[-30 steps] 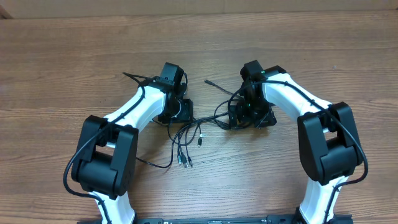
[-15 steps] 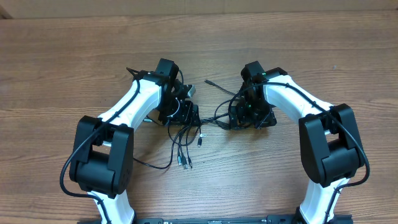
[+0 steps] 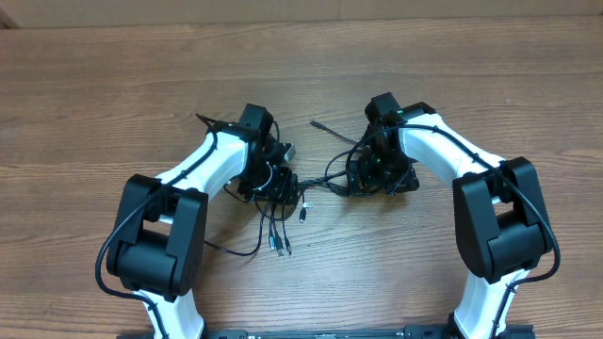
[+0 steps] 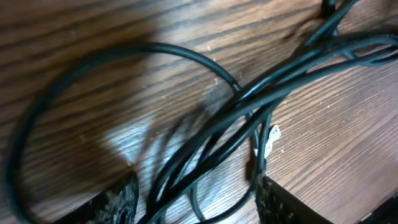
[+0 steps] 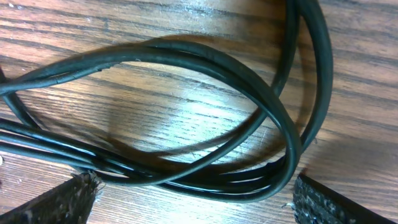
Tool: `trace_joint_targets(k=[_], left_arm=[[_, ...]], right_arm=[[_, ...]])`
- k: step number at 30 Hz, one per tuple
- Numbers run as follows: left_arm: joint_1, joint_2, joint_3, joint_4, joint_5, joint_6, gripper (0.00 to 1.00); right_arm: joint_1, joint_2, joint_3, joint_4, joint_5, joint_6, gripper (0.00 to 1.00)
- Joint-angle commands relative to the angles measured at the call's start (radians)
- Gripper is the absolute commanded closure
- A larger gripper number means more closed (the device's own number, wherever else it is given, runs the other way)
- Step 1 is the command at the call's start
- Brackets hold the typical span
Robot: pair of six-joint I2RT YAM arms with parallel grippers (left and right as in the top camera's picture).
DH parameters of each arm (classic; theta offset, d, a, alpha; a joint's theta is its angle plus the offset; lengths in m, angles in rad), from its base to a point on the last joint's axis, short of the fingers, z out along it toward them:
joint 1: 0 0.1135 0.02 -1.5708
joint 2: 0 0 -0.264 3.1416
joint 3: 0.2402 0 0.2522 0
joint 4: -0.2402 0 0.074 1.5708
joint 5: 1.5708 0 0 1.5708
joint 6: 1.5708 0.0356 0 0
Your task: Untangle cables
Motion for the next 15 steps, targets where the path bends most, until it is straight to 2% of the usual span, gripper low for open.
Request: trace_joint_targets(k=[1, 6, 9, 15], left_arm=[[-0.016, 0.019, -0.061, 0.019, -0.021, 0.018, 0.58], [-0.03, 0.016, -0.064, 0.037, -0.03, 0.034, 0.82], [-0.03, -0.002, -0.025, 0.012, -0.132, 0.035, 0.93], [-0.051, -0.128, 0.102, -0.042, -0.38, -0.037, 0.96]], right_arm=[[0.018, 0.119, -0.083, 0.041, -0.127, -0.017, 0.0], [0.018, 0.119, -0.083, 0.041, -0.127, -0.017, 0.0], [0.018, 0.119, -0.083, 0.044, -0.113, -0.017, 0.0], [0.018, 0.119, -0.083, 0.044, -0.112, -0.017, 0.0]])
